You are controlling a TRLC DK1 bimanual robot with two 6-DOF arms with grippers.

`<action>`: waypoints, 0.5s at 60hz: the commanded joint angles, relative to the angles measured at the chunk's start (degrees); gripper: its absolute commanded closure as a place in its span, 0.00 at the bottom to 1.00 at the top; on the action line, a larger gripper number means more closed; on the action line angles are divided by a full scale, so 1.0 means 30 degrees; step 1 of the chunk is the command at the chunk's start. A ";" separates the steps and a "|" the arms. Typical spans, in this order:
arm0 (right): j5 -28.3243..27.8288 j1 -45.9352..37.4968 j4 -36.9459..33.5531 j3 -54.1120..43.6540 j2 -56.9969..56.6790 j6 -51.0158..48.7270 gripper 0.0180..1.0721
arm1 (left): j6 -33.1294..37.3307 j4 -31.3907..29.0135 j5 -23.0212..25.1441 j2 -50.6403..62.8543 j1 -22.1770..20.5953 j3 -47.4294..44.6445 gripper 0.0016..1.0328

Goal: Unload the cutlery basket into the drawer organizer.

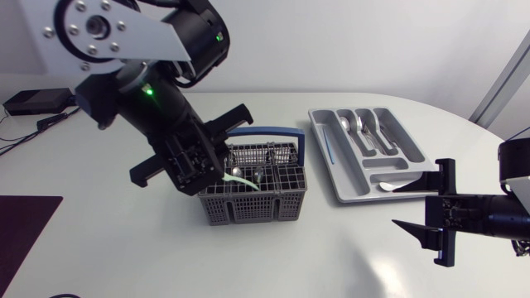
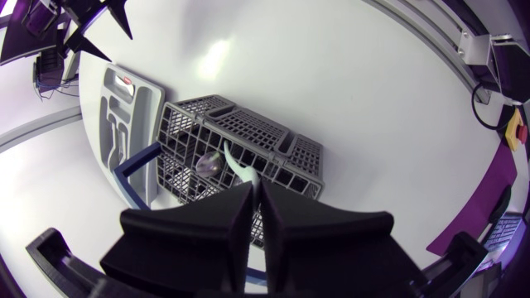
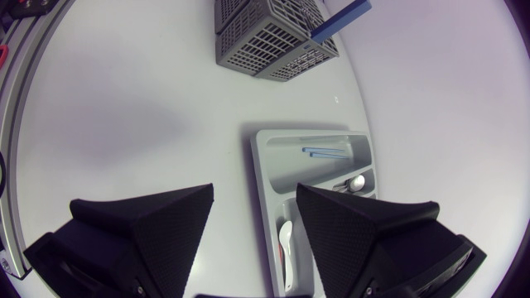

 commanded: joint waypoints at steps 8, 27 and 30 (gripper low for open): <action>-0.0248 0.0327 -0.0866 -0.0101 -0.1260 0.0694 0.28 | 0.0447 -0.0735 -0.0194 -0.1940 -0.0015 0.0103 0.93; -0.0219 0.2612 -0.2418 0.1100 -0.3838 0.4708 0.20 | -0.0784 -0.0618 0.0626 -0.4020 -0.0103 -0.0923 0.93; -0.0248 0.3110 -0.3239 0.1832 -0.3750 0.5118 0.20 | -0.0901 0.0085 0.0860 -0.4430 -0.0367 -0.1655 0.93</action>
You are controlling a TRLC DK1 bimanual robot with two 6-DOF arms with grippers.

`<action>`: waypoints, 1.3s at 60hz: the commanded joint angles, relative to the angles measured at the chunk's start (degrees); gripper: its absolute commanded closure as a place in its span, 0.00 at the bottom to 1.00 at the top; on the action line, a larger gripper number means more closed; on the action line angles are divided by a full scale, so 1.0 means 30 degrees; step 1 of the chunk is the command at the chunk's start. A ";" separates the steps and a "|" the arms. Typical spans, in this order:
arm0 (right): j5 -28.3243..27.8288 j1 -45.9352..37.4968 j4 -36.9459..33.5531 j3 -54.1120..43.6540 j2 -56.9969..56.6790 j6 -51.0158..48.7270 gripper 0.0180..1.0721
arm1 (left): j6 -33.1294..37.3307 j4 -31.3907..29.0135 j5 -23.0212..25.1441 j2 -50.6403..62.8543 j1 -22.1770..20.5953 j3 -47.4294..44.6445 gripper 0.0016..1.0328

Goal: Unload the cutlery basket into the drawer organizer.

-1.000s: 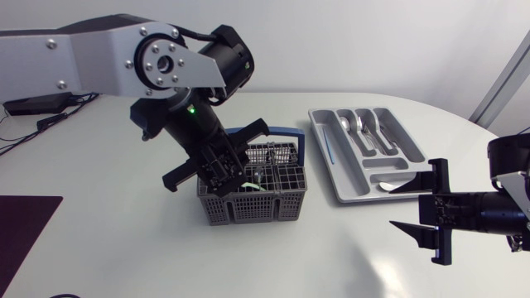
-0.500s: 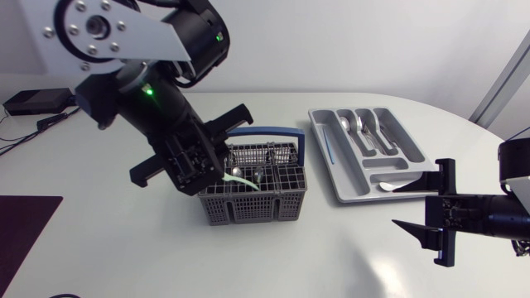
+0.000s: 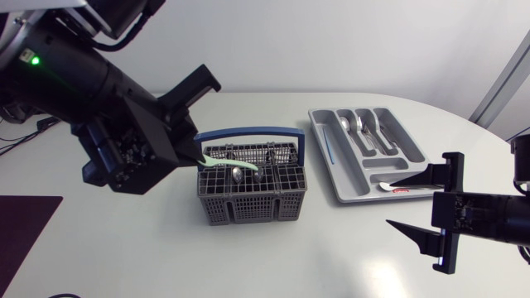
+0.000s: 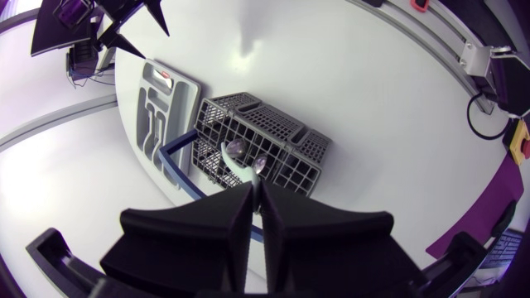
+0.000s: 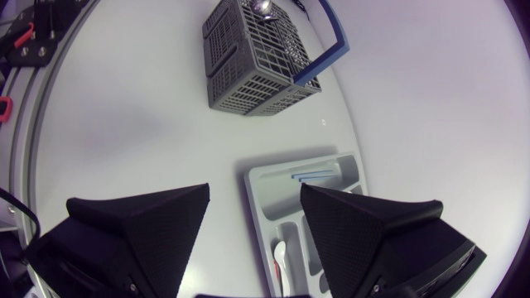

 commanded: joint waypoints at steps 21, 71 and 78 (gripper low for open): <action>0.2974 0.6441 0.1326 0.1726 -0.2561 0.8009 0.20 | -0.4647 0.7393 0.2482 0.0324 -0.2762 -0.3416 0.93; 1.1793 1.5083 0.7537 -0.0999 -0.2561 0.9855 0.60 | -1.2997 0.7598 0.5968 0.5393 -0.3758 0.2004 0.93; 1.1968 1.5200 0.7596 -0.0940 -0.2678 0.9855 0.62 | -1.3114 0.7481 0.5968 0.5422 -0.3787 0.2004 0.93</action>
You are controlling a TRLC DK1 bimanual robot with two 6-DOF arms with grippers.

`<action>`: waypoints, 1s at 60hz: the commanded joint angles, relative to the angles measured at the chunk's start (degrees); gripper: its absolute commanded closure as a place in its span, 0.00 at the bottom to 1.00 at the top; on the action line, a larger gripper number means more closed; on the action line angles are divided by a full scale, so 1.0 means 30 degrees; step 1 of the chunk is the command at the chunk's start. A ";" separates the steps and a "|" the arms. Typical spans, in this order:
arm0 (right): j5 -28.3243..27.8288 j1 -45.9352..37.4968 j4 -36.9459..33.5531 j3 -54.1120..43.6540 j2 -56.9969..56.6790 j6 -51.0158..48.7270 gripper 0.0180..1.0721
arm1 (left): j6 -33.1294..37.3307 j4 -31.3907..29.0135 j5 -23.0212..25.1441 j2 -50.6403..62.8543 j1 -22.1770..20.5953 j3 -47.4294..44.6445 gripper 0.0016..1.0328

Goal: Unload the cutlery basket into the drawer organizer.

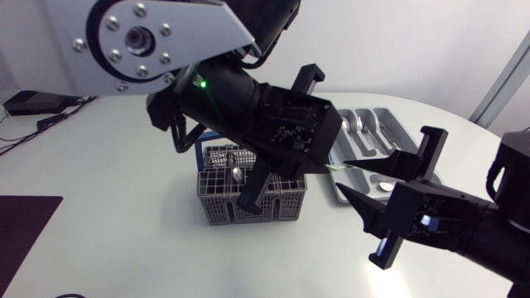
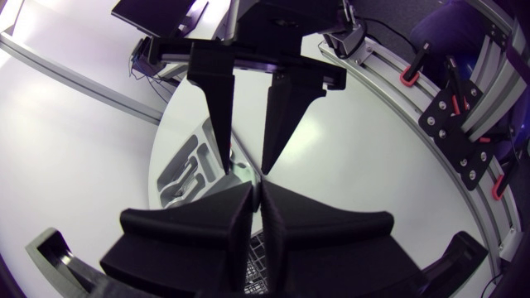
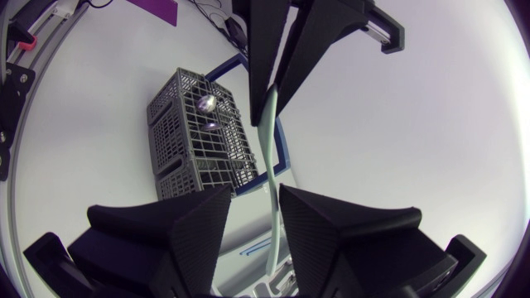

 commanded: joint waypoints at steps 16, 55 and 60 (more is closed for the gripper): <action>0.1227 0.0939 0.0508 -0.0292 -0.0114 0.0011 0.72 | -0.0986 -0.0410 0.0220 0.0688 -0.0525 0.0672 0.93; 0.1227 0.0792 -0.0429 -0.0497 -0.0495 -0.0194 0.90 | -0.1074 -0.0410 -0.0015 0.1127 -0.0554 0.0906 0.90; 0.1198 0.0792 -0.0429 -0.0497 -0.0525 -0.0223 0.90 | -0.1103 -0.0322 -0.0044 0.1186 -0.0525 0.1140 0.74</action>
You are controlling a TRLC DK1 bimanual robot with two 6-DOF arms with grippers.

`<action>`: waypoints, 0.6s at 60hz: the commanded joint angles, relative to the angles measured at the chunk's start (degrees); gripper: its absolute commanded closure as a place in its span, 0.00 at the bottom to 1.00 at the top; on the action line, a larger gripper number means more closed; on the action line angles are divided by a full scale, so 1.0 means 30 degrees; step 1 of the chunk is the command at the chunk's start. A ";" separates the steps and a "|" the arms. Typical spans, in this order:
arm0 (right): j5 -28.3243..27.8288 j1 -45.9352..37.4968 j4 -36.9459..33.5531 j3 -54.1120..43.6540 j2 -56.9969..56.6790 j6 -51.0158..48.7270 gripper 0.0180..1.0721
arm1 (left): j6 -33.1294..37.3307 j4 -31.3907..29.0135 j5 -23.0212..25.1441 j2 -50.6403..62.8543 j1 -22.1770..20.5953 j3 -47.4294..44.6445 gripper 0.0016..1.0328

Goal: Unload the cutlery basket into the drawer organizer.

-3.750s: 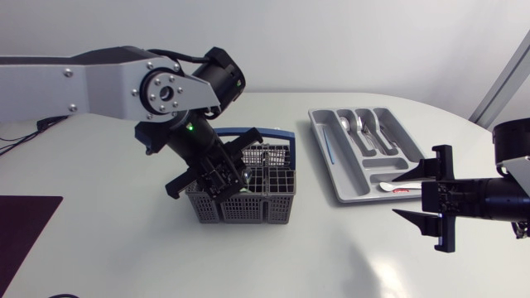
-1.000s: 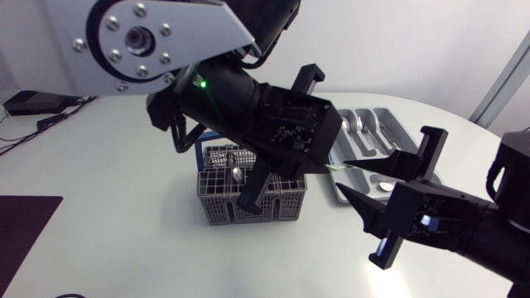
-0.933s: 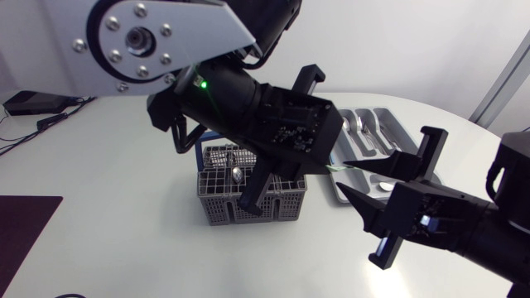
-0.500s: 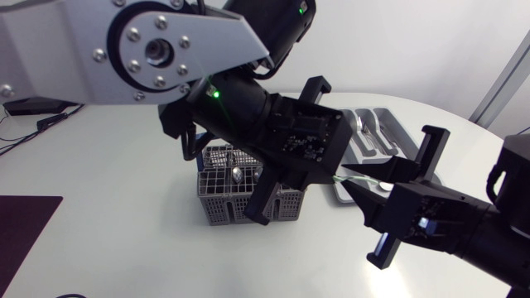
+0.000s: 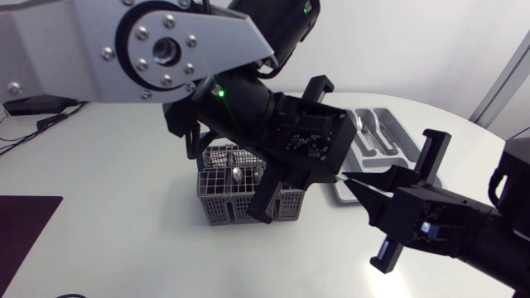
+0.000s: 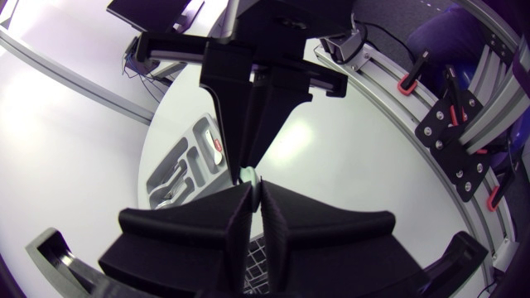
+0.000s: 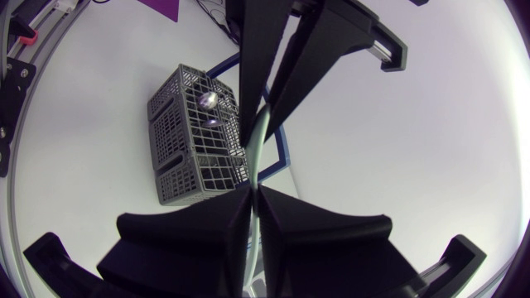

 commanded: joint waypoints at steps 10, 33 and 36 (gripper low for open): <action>-0.0195 -0.0361 -0.0131 -0.0805 -0.0505 -0.0546 0.90 | -0.1093 -0.0104 -0.0044 0.0538 0.0380 0.1955 0.21; -0.8105 -1.0937 0.0631 -0.3764 -0.2028 -0.5322 0.90 | -0.4169 -0.0221 -0.0015 0.0040 0.2226 0.3215 0.05; -0.9423 -1.2812 0.1451 -0.4262 -0.1735 -0.6288 0.90 | -0.4608 -0.0368 -0.0015 -0.0195 0.2255 0.2805 0.05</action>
